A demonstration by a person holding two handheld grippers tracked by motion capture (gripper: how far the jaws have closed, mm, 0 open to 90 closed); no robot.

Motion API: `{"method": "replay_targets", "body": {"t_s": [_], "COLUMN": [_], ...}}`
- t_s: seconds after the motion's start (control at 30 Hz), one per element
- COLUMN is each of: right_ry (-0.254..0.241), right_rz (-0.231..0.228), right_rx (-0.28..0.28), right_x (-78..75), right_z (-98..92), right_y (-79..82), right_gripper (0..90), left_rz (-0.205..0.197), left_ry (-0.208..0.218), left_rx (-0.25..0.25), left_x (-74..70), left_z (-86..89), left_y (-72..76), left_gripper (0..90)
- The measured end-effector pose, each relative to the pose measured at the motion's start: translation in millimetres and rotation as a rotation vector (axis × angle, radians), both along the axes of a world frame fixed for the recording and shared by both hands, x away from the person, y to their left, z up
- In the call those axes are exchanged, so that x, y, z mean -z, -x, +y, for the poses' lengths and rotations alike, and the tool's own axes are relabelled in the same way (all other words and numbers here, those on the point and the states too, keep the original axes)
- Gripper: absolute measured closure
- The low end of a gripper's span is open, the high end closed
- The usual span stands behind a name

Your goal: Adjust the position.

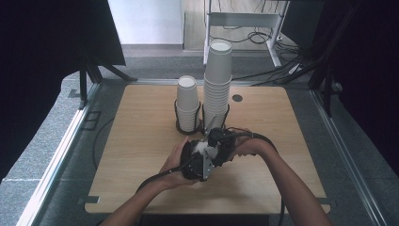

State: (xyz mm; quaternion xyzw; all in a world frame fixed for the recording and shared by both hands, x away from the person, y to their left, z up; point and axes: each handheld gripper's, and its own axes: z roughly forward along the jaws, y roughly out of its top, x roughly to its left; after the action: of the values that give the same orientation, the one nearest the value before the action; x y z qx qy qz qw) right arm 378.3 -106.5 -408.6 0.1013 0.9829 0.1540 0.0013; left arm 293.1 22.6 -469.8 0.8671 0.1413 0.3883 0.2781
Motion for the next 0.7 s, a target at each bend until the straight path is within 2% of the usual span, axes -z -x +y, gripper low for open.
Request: {"method": "replay_targets", "body": {"t_s": [0.2,0.4,0.7], "right_ry": [-0.062,-0.126,-0.195], "right_rz": [-0.021,-0.068,-0.071], "right_rx": [0.033,0.071,0.119], "right_x": [5.1,11.4,19.0], "right_z": [-12.1,-21.8,-32.2], "right_y": [-0.1,0.2,0.0], "right_gripper": [23.0,23.1,23.1], "left_rz": [0.018,0.033,0.059], "left_ry": [0.032,0.063,0.091], "left_rx": [0.012,-0.005,-0.025], "left_x": [-4.0,-5.8,-3.7], "left_z": [3.1,9.9,21.8], "left_y": [2.0,4.0,5.9], "left_gripper": [1.8,1.2,1.4]}}
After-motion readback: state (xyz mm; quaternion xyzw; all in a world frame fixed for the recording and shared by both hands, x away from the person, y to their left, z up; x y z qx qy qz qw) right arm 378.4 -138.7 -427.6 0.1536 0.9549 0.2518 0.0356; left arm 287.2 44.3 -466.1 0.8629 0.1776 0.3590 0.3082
